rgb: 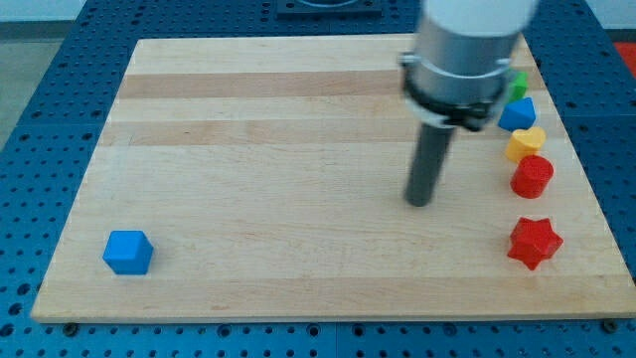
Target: Move blue cube to the bottom center
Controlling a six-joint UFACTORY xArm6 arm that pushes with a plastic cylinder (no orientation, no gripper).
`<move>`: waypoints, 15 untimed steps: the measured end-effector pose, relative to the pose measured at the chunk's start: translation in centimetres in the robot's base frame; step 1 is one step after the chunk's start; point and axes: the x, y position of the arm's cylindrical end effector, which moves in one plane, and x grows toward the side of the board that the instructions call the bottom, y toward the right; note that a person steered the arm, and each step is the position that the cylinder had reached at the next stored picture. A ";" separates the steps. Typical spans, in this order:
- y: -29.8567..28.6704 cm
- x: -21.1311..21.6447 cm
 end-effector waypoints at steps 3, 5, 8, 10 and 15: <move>-14.2 0.0; -28.8 0.0; -37.2 3.5; -35.3 6.9; -19.6 8.4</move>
